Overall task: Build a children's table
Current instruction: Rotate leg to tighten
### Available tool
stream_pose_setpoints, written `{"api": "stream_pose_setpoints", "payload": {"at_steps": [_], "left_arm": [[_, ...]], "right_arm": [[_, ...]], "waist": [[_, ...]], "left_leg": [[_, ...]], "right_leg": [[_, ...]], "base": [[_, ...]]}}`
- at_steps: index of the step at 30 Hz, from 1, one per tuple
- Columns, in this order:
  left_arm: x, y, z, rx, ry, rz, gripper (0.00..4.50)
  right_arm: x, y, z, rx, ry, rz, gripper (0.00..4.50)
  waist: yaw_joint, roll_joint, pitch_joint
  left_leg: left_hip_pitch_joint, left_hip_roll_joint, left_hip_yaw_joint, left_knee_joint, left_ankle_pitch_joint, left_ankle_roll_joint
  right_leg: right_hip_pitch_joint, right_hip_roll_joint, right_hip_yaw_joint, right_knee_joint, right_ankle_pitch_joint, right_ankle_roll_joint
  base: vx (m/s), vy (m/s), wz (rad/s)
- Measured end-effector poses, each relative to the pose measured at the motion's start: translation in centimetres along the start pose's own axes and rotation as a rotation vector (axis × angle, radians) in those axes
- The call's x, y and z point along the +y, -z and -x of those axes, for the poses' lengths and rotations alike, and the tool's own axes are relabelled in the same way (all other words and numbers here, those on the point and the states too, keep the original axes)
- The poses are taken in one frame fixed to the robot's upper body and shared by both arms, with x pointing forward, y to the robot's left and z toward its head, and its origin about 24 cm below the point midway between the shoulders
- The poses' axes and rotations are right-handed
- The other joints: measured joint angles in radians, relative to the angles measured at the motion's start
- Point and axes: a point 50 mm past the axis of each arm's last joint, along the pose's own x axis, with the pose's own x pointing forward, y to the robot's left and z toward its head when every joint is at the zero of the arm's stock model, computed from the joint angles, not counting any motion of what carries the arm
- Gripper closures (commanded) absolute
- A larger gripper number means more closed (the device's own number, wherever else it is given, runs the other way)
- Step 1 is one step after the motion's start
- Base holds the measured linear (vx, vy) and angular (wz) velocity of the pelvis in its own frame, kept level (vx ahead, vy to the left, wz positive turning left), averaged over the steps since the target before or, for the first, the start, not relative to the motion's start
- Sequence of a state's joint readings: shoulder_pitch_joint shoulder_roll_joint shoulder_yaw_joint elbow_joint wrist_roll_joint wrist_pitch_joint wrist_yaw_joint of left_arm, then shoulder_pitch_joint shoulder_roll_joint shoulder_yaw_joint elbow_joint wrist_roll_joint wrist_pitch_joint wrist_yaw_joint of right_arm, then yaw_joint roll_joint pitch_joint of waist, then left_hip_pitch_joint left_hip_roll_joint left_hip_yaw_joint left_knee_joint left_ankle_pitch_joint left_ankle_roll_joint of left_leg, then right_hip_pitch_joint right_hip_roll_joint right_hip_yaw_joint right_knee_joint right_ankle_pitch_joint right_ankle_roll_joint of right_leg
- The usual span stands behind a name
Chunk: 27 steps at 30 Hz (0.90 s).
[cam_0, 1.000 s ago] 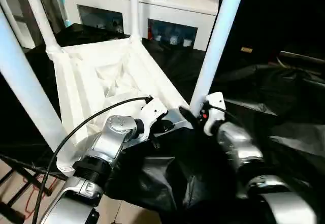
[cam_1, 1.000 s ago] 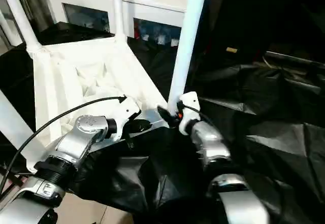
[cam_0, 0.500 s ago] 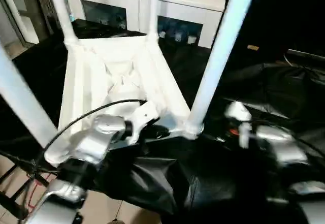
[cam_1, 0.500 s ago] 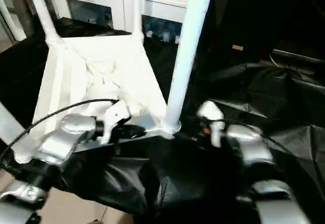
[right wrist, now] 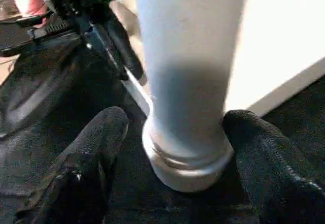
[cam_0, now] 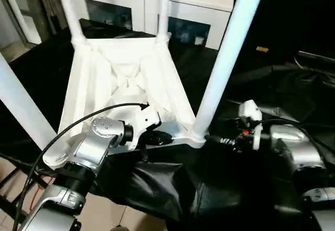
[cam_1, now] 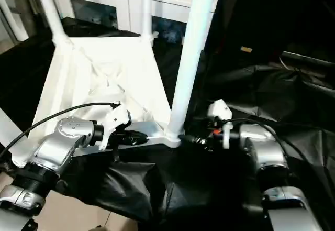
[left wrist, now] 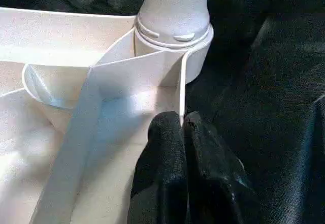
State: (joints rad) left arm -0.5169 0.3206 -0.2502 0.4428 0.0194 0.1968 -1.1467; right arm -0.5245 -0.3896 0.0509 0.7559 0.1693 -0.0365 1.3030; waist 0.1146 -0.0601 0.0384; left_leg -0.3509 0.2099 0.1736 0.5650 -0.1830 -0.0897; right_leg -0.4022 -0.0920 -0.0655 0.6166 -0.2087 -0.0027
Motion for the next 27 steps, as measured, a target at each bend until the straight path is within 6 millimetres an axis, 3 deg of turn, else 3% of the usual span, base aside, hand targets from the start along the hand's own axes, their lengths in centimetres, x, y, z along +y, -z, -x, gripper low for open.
{"api": "stream_pose_setpoints", "payload": {"at_steps": [5, 14, 22, 27], "left_arm": [[0.0, 0.0, 0.0, 0.000, 0.002, -0.001, 4.50], [0.0, 0.1, 0.2, 0.004, 0.000, -0.001, 4.50], [0.0, 0.2, 0.3, 0.006, -0.006, 0.000, 4.50], [0.3, 0.0, -1.1, 0.011, -0.100, 0.015, 4.50]], "right_arm": [[-0.2, 0.2, -1.1, 0.031, 0.030, -0.011, 1.22], [-0.2, 0.0, -1.8, 0.015, 0.034, -0.026, 2.00], [0.0, 0.3, -2.0, -0.010, 0.041, -0.054, 2.13], [-0.1, 0.9, -3.0, -0.059, 0.211, -0.097, 2.14]], "waist": [[-0.001, 0.000, 0.000], [-0.003, -0.001, 0.001], [-0.003, -0.001, 0.000], [-0.007, -0.002, 0.000]], "left_leg": [[0.000, 0.000, 0.000, 0.000, 0.000, 0.000], [0.000, 0.000, 0.000, 0.001, 0.000, 0.000], [0.000, 0.000, 0.000, 0.001, 0.000, 0.000], [0.004, 0.000, 0.000, 0.004, -0.002, -0.006]], "right_leg": [[0.000, 0.000, 0.000, 0.000, 0.000, -0.001], [0.000, 0.000, 0.000, 0.002, 0.000, 0.000], [0.000, 0.000, 0.000, 0.003, 0.000, -0.001], [0.005, 0.000, 0.002, 0.006, 0.001, -0.002]], "base": [[0.000, 0.000, 0.00], [0.000, 0.000, 0.00], [0.000, 0.000, 0.00], [0.000, 0.000, 0.00]]}}
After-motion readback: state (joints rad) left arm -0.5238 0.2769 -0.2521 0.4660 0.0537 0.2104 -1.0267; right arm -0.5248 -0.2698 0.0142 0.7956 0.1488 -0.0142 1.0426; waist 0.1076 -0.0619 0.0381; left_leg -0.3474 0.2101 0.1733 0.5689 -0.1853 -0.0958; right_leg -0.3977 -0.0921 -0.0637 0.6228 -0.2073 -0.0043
